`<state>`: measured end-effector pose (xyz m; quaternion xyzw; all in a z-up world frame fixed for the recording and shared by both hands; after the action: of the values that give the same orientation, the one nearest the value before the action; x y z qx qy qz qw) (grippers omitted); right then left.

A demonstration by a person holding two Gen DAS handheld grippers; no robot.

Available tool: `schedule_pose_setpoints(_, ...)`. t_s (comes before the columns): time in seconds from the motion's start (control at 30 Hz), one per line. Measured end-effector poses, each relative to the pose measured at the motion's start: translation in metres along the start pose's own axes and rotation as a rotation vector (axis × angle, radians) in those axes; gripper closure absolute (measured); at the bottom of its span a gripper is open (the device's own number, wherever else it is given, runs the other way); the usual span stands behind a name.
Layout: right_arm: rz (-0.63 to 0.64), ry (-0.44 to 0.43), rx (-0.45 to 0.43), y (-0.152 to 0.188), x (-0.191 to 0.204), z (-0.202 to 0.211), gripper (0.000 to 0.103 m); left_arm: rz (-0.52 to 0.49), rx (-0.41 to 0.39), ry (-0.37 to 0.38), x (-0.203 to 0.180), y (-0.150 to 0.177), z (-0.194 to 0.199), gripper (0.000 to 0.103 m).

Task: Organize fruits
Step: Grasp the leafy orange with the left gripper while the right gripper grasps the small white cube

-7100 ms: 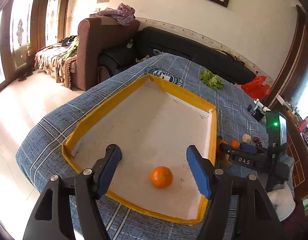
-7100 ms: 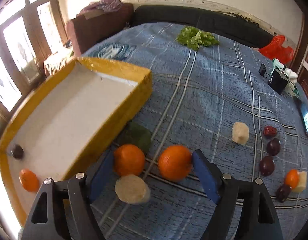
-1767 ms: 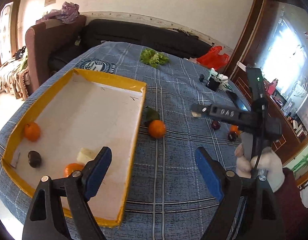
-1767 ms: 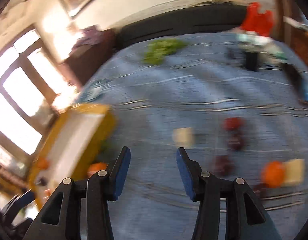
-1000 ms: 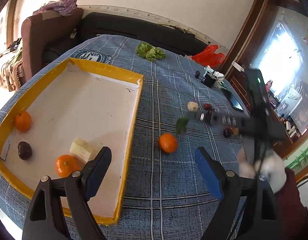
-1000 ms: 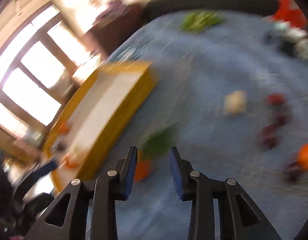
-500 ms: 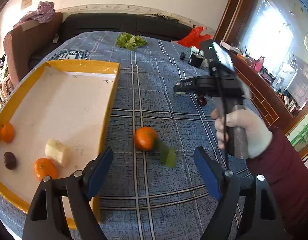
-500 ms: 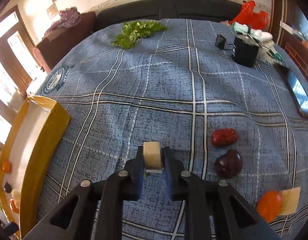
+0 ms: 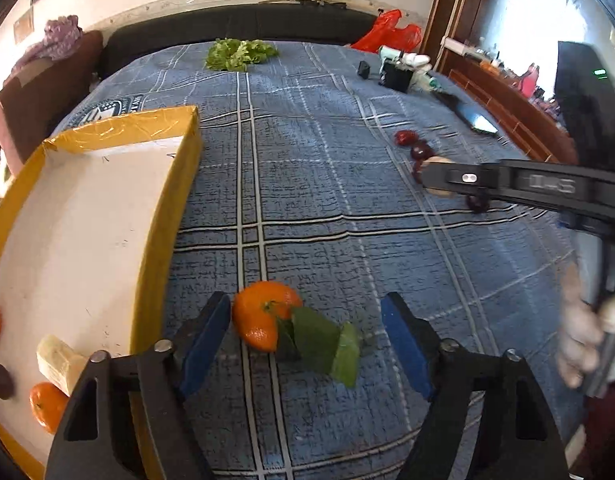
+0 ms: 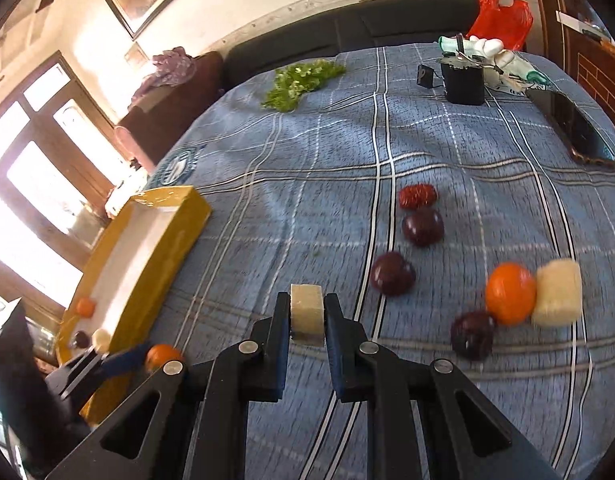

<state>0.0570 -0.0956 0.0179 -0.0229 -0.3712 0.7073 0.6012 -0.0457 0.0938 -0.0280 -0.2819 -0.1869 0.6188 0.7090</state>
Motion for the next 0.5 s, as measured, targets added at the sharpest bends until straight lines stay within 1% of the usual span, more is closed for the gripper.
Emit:
schedule_pose_setpoints(0.07, 0.0, -0.012, -0.006, 0.003, 0.003, 0.005, 0.085, -0.011, -0.011, -0.072, 0.003, 0.003, 0.001, 0.068)
schedule_pose_setpoints(0.1, 0.003, -0.014, -0.008, 0.003, 0.003, 0.006, 0.085, -0.008, -0.018, -0.082, 0.006, 0.004, 0.002, 0.068)
schedule_pose_setpoints(0.17, 0.001, -0.022, -0.002, 0.006, 0.005, 0.008, 0.085, 0.025, -0.034, -0.062, 0.008, 0.003, 0.008, 0.068)
schedule_pose_setpoints(0.23, 0.006, -0.024, -0.002, 0.009, 0.007, 0.011, 0.085, 0.032, -0.057, -0.067, 0.008, 0.002, 0.016, 0.068)
schedule_pose_setpoints(0.33, 0.018, -0.025, -0.008, 0.012, 0.015, 0.019, 0.085, 0.057, -0.091, -0.055, 0.008, -0.002, 0.03, 0.068)
schedule_pose_setpoints(0.37, 0.025, -0.025, -0.012, 0.013, 0.017, 0.022, 0.085, 0.068, -0.105, -0.051, 0.009, -0.003, 0.037, 0.068)
schedule_pose_setpoints(0.43, 0.038, -0.033, -0.018, 0.013, 0.025, 0.028, 0.085, 0.108, -0.131, -0.016, 0.014, -0.007, 0.054, 0.068)
schedule_pose_setpoints(0.5, 0.056, -0.048, -0.021, 0.013, 0.038, 0.033, 0.085, 0.147, -0.161, -0.003, 0.029, -0.012, 0.076, 0.068)
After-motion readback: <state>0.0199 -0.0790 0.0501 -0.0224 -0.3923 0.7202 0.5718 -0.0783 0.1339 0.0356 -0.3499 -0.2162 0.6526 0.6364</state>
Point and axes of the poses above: each gripper's, at about its wrist camera, not at the fingertips, and z roughly against the way its jaws point, x to its left, y to its underside, the point moved 6 cm from there along -z, roughly the way its jaws point, and after that the axes turned 3 degrees about -x, right-handed, at the moved point
